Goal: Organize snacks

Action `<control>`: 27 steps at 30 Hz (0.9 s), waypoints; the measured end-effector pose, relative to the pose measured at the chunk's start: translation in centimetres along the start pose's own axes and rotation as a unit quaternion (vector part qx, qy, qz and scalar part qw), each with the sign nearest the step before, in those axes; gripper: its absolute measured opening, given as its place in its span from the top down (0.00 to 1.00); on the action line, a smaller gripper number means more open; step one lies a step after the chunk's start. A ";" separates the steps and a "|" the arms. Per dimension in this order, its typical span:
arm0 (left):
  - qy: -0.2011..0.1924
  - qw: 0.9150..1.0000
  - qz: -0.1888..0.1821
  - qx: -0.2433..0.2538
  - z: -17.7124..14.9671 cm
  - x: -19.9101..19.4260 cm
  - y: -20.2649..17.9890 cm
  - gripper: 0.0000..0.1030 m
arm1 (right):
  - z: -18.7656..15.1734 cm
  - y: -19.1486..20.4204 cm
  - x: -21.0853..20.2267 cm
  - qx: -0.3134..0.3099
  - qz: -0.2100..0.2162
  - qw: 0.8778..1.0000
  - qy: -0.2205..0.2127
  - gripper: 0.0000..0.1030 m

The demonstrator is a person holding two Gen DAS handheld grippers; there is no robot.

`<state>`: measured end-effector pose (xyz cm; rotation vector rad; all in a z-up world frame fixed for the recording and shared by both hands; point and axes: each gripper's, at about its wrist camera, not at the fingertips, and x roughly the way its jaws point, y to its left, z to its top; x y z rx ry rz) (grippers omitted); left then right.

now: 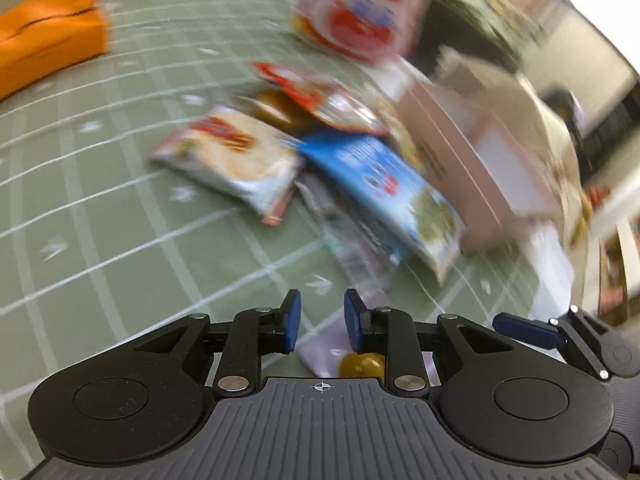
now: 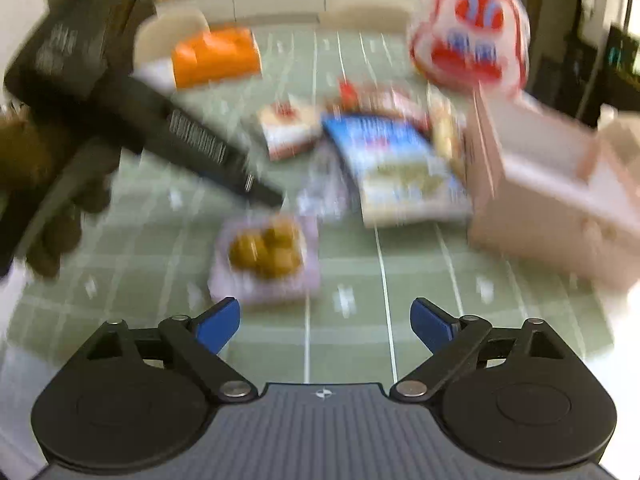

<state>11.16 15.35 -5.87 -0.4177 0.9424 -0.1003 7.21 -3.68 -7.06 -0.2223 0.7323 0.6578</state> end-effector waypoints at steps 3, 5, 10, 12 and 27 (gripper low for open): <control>-0.042 0.998 0.016 -0.046 0.5 -1.7 1.6 0.73 | 1.8 0.9 2.2 0.014 0.023 1.000 -0.002 0.10; -0.055 0.997 0.020 -0.055 0.9 -2.4 2.1 0.73 | 2.3 1.8 4.1 0.010 0.031 0.999 0.025 0.10; -0.042 0.997 -0.013 -0.067 1.7 -1.5 1.5 0.73 | 1.3 2.2 4.2 -0.022 0.023 0.998 0.051 0.42; -0.034 0.997 -0.023 -0.062 1.9 -0.4 0.5 0.73 | 0.3 0.7 3.1 -0.012 0.006 0.998 0.057 0.42; -0.046 0.994 0.031 -0.096 0.3 -1.1 -0.6 0.73 | 11.1 -3.7 5.2 -0.025 0.023 0.999 0.024 0.22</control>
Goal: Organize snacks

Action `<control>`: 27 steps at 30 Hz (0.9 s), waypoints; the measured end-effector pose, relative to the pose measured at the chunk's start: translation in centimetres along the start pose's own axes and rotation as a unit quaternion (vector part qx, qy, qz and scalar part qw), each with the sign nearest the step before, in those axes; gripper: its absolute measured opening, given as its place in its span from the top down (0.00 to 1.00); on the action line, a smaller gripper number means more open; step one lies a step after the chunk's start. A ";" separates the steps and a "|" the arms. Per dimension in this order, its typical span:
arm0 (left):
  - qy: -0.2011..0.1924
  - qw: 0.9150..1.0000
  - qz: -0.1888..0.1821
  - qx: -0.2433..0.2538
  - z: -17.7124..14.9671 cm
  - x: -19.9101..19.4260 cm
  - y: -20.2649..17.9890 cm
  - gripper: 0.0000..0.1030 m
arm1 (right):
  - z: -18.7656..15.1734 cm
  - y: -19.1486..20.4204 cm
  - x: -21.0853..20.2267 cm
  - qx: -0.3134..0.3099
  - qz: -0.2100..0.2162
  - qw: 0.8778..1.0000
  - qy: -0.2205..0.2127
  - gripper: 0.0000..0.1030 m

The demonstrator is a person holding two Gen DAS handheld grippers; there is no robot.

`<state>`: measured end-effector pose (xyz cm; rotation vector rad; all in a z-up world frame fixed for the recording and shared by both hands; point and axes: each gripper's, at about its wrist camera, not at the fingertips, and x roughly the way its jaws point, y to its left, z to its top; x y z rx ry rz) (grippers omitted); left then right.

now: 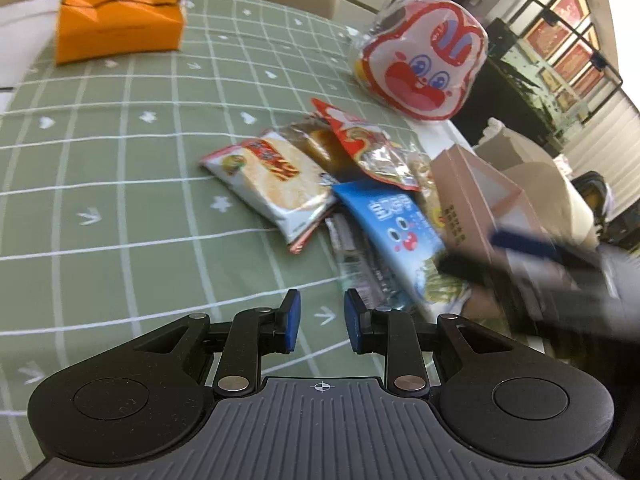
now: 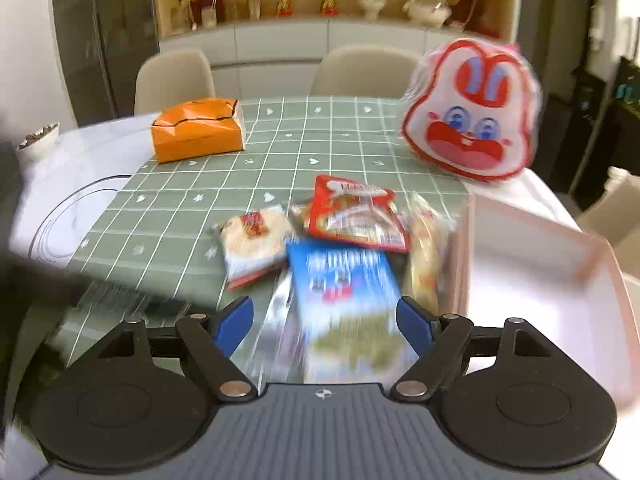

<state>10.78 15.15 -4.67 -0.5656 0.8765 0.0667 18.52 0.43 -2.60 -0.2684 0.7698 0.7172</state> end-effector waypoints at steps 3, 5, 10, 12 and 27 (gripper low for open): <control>-0.002 1.000 0.007 -0.005 -0.5 -1.1 0.6 0.73 | 2.5 -0.7 4.1 -0.007 0.025 0.998 0.062 0.22; -0.002 1.000 0.016 -0.005 -1.0 -1.8 1.0 0.73 | 2.9 -0.5 6.2 -0.021 0.002 0.996 0.082 0.22; -0.004 1.000 0.019 0.001 -1.7 -3.4 1.8 0.73 | 2.1 -0.3 8.0 0.007 -0.002 0.993 0.118 0.21; -0.003 1.000 0.019 0.001 -1.7 -3.5 2.2 0.73 | 1.5 -0.3 7.5 0.038 0.033 0.989 0.137 0.21; 0.034 0.999 -0.034 0.006 -1.5 -0.4 1.5 0.73 | -7.7 2.5 -5.3 0.059 -0.054 0.997 0.000 0.20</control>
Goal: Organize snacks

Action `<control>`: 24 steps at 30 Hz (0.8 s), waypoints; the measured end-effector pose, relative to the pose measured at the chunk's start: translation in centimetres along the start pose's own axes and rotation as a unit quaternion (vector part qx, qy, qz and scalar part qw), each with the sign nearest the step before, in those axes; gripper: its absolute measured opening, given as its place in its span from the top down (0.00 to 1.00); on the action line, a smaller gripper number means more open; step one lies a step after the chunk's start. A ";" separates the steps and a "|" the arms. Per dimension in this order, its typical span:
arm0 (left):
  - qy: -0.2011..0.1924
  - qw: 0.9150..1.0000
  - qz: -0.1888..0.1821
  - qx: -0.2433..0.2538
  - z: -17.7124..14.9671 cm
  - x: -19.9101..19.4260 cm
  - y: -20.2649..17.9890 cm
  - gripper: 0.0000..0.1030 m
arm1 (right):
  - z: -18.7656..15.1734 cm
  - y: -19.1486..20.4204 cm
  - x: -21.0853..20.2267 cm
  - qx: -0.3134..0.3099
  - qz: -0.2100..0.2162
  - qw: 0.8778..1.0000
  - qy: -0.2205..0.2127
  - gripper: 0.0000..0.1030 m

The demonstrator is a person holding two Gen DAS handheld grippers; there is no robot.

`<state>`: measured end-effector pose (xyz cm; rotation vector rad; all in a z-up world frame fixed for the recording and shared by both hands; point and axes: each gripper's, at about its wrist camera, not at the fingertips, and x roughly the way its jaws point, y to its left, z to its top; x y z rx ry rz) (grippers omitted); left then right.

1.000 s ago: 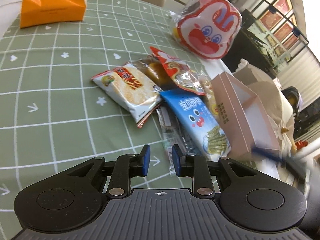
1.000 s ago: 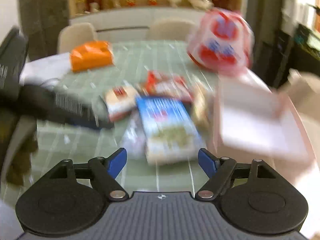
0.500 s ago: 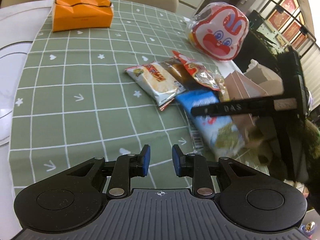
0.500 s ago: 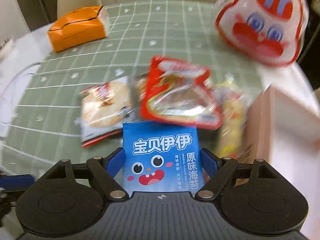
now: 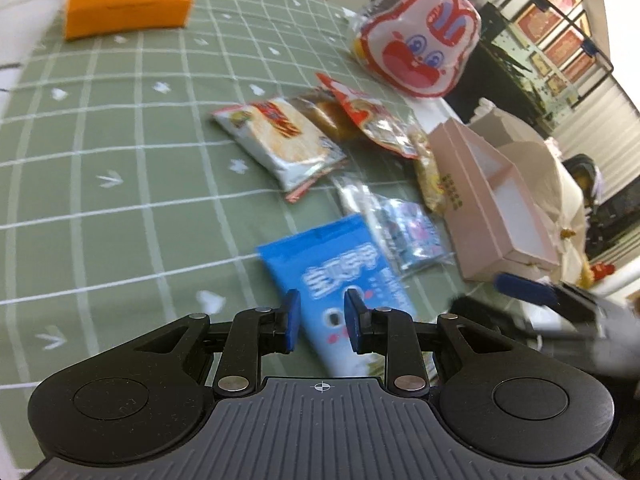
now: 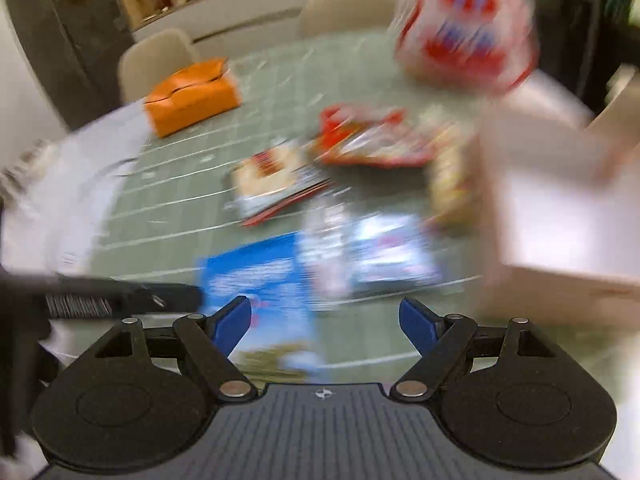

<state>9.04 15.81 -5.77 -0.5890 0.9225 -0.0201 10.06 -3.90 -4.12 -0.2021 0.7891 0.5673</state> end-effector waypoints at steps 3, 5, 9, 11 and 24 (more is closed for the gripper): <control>0.005 1.000 -0.019 0.006 0.8 2.0 -1.1 0.73 | -2.4 -0.7 -1.6 -0.014 -0.061 0.998 -0.017 0.20; 0.004 0.999 -0.035 0.020 1.6 3.6 -2.0 0.73 | -3.6 -1.6 -2.1 0.006 -0.066 0.998 -0.002 0.20; -0.011 0.997 -0.020 0.069 2.9 4.0 -4.0 0.73 | -5.3 -3.6 -2.8 0.070 -0.048 0.996 0.010 0.20; -0.027 0.995 -0.006 0.093 2.8 2.7 -4.8 0.73 | -5.8 -3.8 -2.7 0.082 -0.037 0.996 0.011 0.20; -0.011 0.996 0.080 -0.028 0.5 1.4 -0.7 0.73 | -7.1 -4.0 0.2 0.041 -0.052 0.997 0.030 0.32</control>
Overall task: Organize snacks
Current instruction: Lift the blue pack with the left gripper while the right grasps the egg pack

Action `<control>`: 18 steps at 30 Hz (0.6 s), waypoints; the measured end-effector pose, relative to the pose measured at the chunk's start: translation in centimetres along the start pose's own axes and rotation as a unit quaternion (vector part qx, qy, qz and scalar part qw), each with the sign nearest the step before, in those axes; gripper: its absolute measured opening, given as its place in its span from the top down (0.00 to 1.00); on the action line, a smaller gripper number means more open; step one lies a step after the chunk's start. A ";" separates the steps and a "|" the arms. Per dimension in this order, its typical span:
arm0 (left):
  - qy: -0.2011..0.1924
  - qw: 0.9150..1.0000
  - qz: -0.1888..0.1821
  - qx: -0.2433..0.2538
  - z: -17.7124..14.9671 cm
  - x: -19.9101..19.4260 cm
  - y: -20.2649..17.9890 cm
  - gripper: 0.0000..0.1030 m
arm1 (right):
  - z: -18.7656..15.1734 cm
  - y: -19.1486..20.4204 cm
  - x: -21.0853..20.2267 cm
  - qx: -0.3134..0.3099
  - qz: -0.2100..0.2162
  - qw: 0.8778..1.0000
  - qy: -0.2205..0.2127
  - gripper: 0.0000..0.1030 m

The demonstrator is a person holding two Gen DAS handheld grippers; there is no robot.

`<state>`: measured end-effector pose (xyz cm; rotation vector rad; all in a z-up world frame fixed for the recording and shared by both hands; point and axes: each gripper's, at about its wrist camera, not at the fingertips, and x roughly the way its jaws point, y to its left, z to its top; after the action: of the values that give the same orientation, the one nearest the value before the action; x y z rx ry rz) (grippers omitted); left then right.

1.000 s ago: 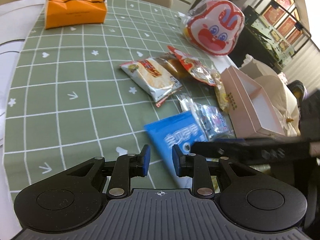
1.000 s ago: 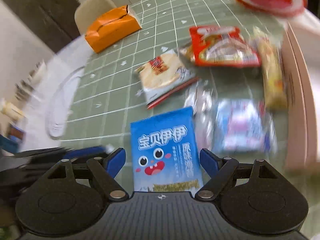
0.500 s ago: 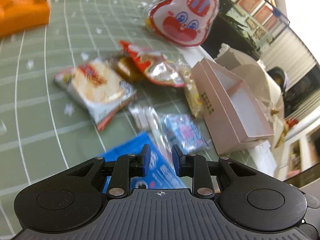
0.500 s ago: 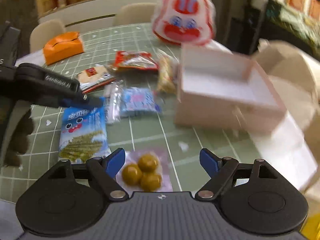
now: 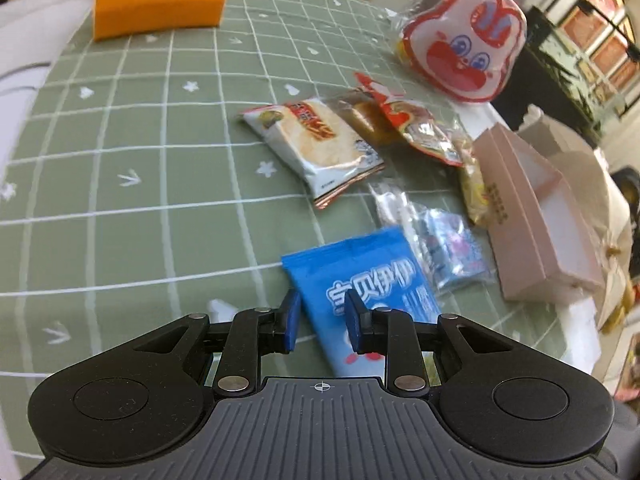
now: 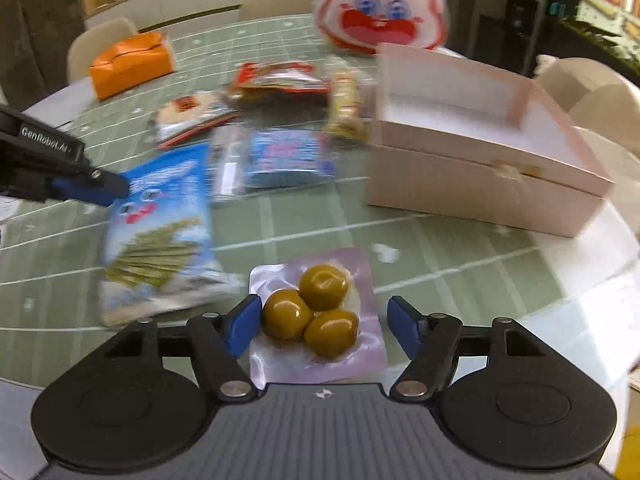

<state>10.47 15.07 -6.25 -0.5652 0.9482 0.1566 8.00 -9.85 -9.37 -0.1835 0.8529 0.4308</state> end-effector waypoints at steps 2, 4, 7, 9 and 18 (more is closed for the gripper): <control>-0.007 1.000 -0.016 0.000 0.3 0.8 -0.9 0.72 | -0.3 -1.7 0.0 0.009 -0.005 1.000 0.001 0.32; -0.008 1.000 -0.020 0.022 0.6 1.9 -2.2 0.67 | -0.6 -3.3 -0.1 0.022 0.000 1.000 0.003 0.31; -0.012 0.998 -0.027 0.056 0.6 2.3 -4.0 0.67 | -1.0 -4.5 -0.2 0.012 0.006 1.000 -0.004 0.26; -0.030 0.996 -0.015 0.084 0.0 1.0 -5.3 0.67 | -1.3 -4.9 -0.1 0.004 0.011 1.000 -0.009 0.22; 0.019 0.978 0.052 0.199 -3.9 0.2 -12.3 0.67 | -1.7 -6.9 0.6 -0.013 0.024 0.998 -0.054 0.16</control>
<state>12.30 2.60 -3.41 -0.1486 1.0143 0.0461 10.24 -16.47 -11.01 -0.1633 0.7478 0.4929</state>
